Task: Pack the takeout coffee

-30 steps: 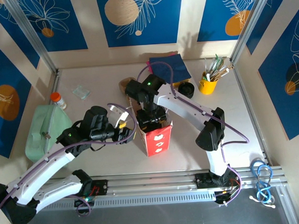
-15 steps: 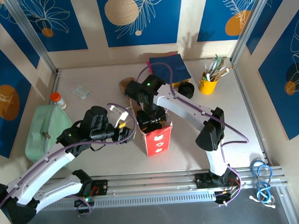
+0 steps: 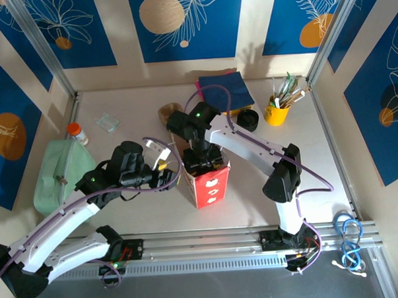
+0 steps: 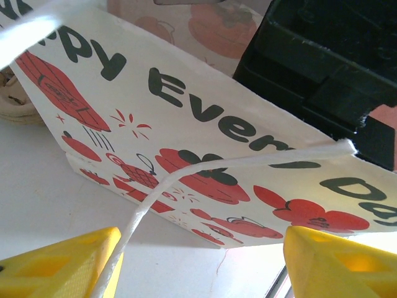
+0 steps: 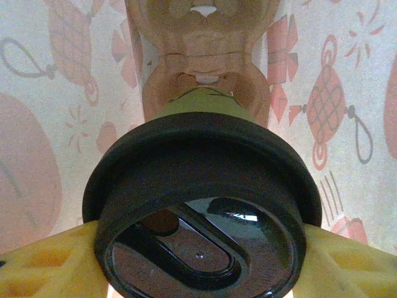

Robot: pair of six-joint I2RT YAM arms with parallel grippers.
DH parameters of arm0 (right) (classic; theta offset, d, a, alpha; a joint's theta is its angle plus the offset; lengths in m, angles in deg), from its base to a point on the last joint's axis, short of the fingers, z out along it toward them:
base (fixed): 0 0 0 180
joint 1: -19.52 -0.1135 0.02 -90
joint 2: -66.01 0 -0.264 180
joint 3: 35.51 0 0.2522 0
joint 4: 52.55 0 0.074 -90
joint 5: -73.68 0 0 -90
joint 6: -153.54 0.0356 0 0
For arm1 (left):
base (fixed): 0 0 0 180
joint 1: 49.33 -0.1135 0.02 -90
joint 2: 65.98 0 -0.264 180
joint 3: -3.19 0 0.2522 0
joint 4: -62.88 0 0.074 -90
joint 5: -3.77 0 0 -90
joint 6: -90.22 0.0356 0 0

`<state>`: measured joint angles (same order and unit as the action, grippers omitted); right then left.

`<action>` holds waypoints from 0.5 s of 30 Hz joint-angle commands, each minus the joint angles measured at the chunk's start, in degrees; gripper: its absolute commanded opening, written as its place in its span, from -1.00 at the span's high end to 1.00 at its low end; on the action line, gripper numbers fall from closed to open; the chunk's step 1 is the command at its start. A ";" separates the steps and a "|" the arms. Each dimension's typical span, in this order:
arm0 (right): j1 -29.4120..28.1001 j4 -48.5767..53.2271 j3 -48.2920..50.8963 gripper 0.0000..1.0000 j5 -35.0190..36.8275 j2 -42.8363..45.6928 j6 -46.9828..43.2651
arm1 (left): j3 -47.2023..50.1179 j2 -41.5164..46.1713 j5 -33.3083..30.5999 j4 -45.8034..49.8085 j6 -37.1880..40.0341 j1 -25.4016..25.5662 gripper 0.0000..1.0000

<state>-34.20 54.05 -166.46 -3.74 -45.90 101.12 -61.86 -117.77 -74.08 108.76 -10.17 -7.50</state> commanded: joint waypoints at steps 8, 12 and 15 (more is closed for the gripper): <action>0.36 5.36 2.63 -0.08 -1.21 2.56 -3.42 | 0.49 0.82 -0.10 -0.21 0.64 0.53 -0.38; 0.80 3.97 3.69 -0.07 -1.86 3.24 -4.49 | 0.40 0.73 -0.23 -0.21 0.65 0.58 -0.38; 0.97 3.06 3.96 -0.07 -2.55 3.28 -5.10 | 0.31 0.72 -0.36 -0.21 0.73 0.56 -0.38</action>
<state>-33.58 54.05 -163.05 -4.37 -45.27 97.41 -61.77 -117.77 -74.13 108.76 -10.17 -7.50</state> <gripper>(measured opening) 0.638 0.688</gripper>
